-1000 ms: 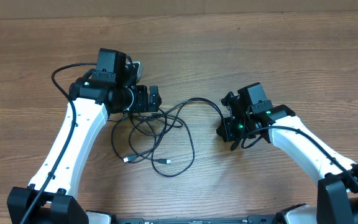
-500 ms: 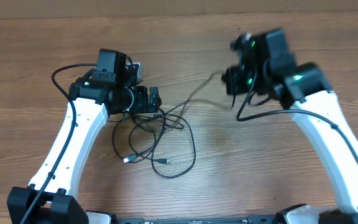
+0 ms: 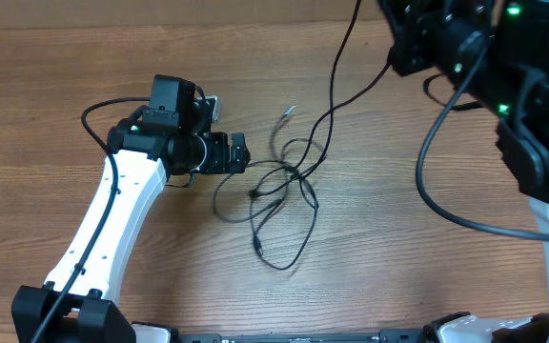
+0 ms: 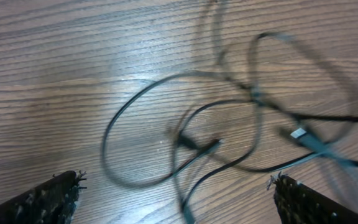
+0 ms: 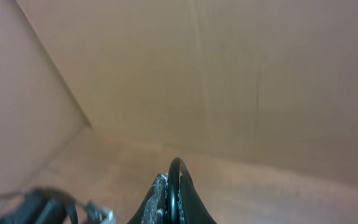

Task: Untangle cables

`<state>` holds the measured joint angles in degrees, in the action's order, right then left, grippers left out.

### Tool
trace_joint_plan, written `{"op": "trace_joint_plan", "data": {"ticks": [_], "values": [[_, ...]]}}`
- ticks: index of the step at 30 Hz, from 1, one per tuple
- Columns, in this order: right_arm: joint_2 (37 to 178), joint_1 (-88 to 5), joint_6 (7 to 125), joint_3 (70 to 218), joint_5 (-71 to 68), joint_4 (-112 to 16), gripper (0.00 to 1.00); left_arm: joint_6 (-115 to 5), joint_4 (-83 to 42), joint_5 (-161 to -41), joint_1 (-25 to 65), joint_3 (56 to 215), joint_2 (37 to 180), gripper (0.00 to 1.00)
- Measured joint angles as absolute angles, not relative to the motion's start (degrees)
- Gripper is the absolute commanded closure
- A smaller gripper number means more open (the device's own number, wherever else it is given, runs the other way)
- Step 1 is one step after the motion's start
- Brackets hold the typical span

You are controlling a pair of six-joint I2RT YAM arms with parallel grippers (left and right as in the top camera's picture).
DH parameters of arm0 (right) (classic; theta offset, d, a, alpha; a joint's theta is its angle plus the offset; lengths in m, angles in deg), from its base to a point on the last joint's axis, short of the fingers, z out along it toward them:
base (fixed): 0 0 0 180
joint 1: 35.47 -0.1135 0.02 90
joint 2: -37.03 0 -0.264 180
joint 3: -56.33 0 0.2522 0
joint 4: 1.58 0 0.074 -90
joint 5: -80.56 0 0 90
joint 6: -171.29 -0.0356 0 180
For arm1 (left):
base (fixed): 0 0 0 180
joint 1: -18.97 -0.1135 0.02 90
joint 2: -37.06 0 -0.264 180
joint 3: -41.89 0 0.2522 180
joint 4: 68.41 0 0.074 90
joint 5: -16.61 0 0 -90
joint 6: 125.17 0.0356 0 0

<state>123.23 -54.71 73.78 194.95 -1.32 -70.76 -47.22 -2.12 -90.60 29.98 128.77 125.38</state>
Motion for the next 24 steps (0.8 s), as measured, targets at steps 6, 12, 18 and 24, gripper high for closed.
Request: {"op": "trace_joint_plan", "data": {"ticks": [6, 12, 18, 24], "values": [[123.2, -54.69, 73.56, 199.47, -2.36, -66.91, 0.96, -47.2, -2.12, -91.06, 31.35, 128.77, 125.38, 0.03], [123.07, -54.69, 73.56, 200.41, -2.41, -70.61, 0.96, -46.09, -6.55, -100.2, 32.71, 128.77, 125.38, 0.0], [123.47, -54.69, 73.6, 200.41, -1.34, -74.41, 0.96, -46.35, -14.27, -107.39, 34.0, 128.8, 125.38, 0.0], [123.47, -54.69, 73.78, 200.41, 3.41, -73.62, 0.96, -48.18, -16.87, -110.1, 35.38, 128.8, 125.62, 0.0]]}}
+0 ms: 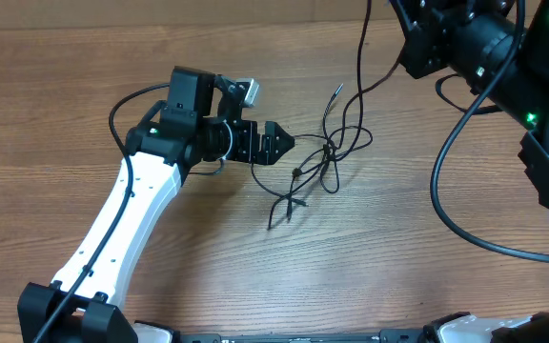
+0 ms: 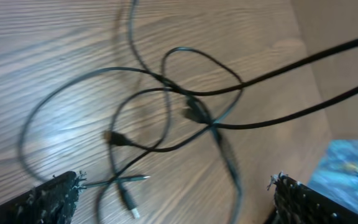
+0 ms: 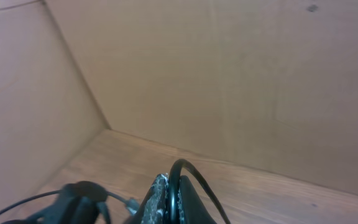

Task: Untangle cables

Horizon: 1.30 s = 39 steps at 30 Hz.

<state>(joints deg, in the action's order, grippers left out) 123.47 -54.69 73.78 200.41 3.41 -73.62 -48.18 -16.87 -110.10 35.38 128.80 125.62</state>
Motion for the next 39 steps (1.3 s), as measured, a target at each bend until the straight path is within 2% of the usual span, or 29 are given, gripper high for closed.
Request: {"op": "trace_joint_plan", "data": {"ticks": [5, 12, 17, 21, 29, 39], "values": [[123.47, -54.69, 73.8, 200.41, 7.62, -71.85, 0.96, -48.58, -19.36, -112.68, 38.96, 128.82, 129.68, 0.0], [123.47, -54.69, 73.8, 200.41, 9.33, -71.98, 0.96, -48.73, -29.13, -121.2, 41.17, 128.82, 138.43, 0.0], [123.47, -54.69, 73.78, 200.41, 9.85, -71.85, 0.96, -48.75, -29.4, -122.05, 42.94, 128.84, 141.66, 0.0], [123.47, -54.69, 73.78, 200.41, 9.88, -71.46, 0.96, -49.25, -26.97, -116.13, 44.49, 128.84, 144.79, 0.0], [123.47, -54.6, 73.78, 200.41, 9.59, -71.07, 0.96, -53.08, -16.43, -95.02, 43.73, 128.88, 147.87, 0.01], [123.47, -49.14, 73.78, 200.41, 1.57, -69.25, 0.96, -54.37, -11.95, -88.94, 37.58, 128.88, 147.87, 0.05]]}}
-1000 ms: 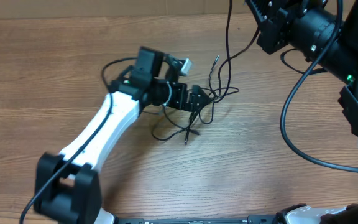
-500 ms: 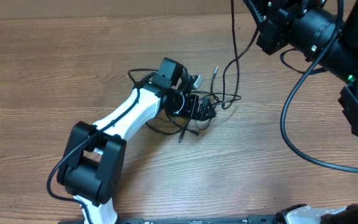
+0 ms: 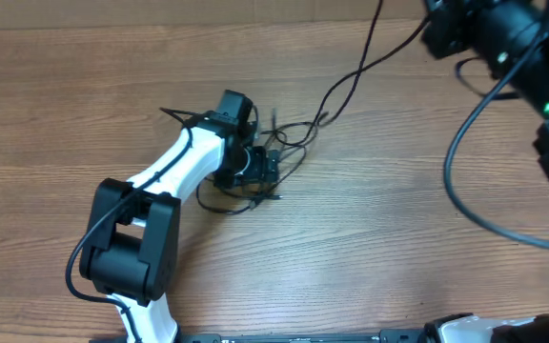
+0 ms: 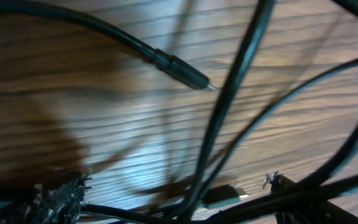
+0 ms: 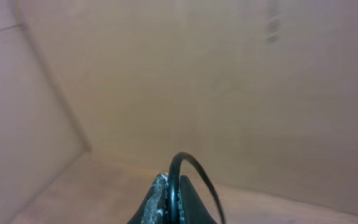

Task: Untangle cables

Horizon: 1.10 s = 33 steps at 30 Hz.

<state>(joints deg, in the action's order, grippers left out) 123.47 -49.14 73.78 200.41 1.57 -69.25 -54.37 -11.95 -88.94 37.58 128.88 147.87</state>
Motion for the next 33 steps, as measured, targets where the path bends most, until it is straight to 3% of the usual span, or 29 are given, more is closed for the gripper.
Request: {"op": "trace_joint_plan", "data": {"ticks": [24, 33], "values": [[119.69, -22.71, 73.52, 200.43, -2.65, -62.48, 0.96, -54.35, -6.31, -83.56, 21.74, 128.88, 147.87, 0.03], [120.93, -14.21, 73.36, 200.54, -9.07, -62.63, 0.96, -51.57, -5.75, -84.66, 20.86, 128.88, 147.87, 0.0]]}}
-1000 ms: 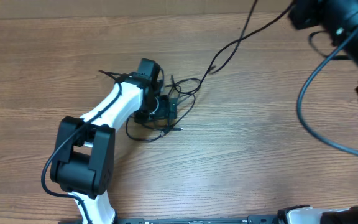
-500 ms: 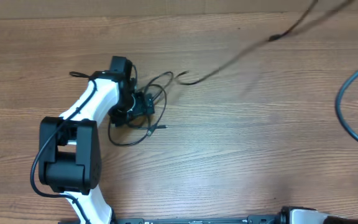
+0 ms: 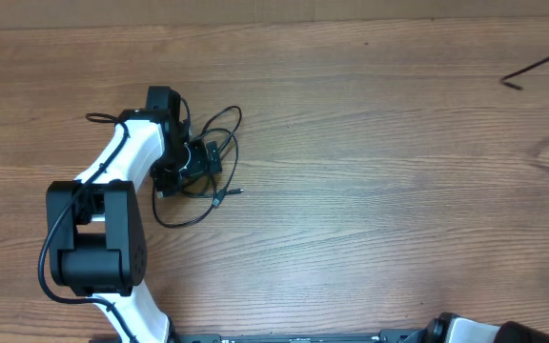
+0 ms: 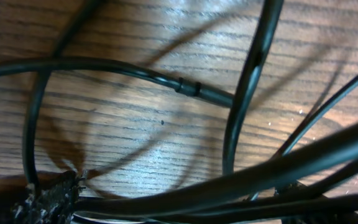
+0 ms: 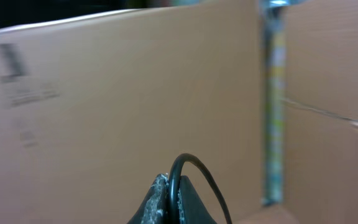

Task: Untangle cables

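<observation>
A small tangle of thin black cables point(image 3: 227, 193) lies on the wooden table point(image 3: 370, 191) at the left. My left gripper point(image 3: 201, 160) is down on it. Seen from the left wrist, the cables point(image 4: 253, 62) cross close beneath, and several strands run between the fingers point(image 4: 48, 196) of the left gripper point(image 4: 176, 196), which stand wide apart. A separate black cable's end point(image 3: 520, 76) shows at the upper right. My right gripper point(image 5: 171, 186) is out of the overhead view and shut on a black cable point(image 5: 194, 163) arching from its tips.
The right wrist camera faces a brown cardboard wall point(image 5: 135, 93) with a taped seam point(image 5: 272, 93). A cardboard strip point(image 3: 255, 10) borders the table's far edge. A dark cable loop hangs at the right edge of the overhead view.
My left gripper and the tangle have shifted left on the table. The long cable no longer runs into the tangle; its end is at the upper right. The right arm has left the overhead view.
First the tangle lay mid-table with my left gripper open beside it and the right gripper holding the long cable high. Then the tangle sat farther up and right. Later the left gripper was down on it. Now the long cable is apart from the tangle.
</observation>
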`<state>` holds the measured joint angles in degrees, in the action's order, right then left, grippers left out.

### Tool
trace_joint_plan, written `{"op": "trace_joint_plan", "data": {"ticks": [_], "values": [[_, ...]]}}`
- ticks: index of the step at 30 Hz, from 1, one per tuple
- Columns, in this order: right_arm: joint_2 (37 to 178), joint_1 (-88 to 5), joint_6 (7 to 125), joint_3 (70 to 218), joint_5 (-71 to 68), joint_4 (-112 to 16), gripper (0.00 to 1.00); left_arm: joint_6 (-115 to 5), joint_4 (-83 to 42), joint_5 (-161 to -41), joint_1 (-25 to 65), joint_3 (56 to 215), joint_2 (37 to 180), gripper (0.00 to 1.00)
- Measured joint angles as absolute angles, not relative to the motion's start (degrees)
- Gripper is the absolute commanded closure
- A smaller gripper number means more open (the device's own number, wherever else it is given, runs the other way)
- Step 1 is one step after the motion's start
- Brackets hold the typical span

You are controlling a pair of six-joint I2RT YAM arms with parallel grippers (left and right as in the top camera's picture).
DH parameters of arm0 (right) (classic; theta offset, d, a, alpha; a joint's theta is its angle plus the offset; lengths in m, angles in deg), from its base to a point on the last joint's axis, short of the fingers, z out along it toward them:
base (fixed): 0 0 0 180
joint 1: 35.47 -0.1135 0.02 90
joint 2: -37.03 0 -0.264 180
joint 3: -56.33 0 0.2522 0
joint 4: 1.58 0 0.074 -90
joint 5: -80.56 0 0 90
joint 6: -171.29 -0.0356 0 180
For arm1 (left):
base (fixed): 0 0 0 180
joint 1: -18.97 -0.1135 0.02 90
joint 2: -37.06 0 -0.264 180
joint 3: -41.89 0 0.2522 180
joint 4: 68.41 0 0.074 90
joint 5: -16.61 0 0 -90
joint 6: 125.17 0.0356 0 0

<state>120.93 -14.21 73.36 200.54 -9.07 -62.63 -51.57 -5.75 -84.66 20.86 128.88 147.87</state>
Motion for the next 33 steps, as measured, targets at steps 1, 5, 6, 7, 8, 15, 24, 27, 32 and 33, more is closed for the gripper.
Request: {"op": "trace_joint_plan", "data": {"ticks": [1, 5, 6, 7, 8, 15, 24, 27, 32, 33], "values": [[121.39, -13.64, 73.34, 200.61, -10.28, -62.65, 0.96, -51.2, -5.59, -84.74, 20.86, 128.88, 147.87, 0.0], [125.89, -10.01, 73.34, 200.67, -16.55, -63.4, 0.96, -50.15, -4.89, -84.92, 20.84, 128.88, 147.87, 0.0], [126.42, -9.64, 73.36, 200.67, -17.16, -63.53, 0.96, -49.98, -4.81, -84.96, 20.84, 128.88, 147.87, 0.0], [127.79, -8.68, 73.34, 200.67, -17.97, -63.83, 0.96, -49.76, -4.7, -85.05, 20.84, 128.88, 147.87, 0.0], [129.11, -7.78, 73.34, 200.67, -18.76, -64.14, 0.96, -49.56, -4.48, -85.18, 20.84, 128.88, 147.87, 0.0], [139.14, -3.57, 72.88, 200.67, -21.05, -68.42, 0.88, -48.27, -4.24, -86.67, 20.84, 128.88, 147.87, 0.0], [146.31, -3.26, 71.05, 200.48, -21.12, -71.7, 0.0, -48.25, -3.8, -87.56, 20.84, 128.88, 147.87, 0.0], [146.26, -3.26, 70.83, 200.48, -19.92, -72.14, 0.0, -48.25, -3.8, -87.72, 20.84, 128.88, 147.87, 0.0], [146.29, -3.26, 70.78, 200.48, -12.29, -74.59, 0.0, -48.01, -3.8, -87.74, 20.84, 128.88, 147.87, 0.22], [146.29, -3.26, 70.83, 200.48, -10.21, -75.13, 0.0, -47.99, -3.8, -87.74, 20.84, 128.88, 147.87, 0.28]]}}
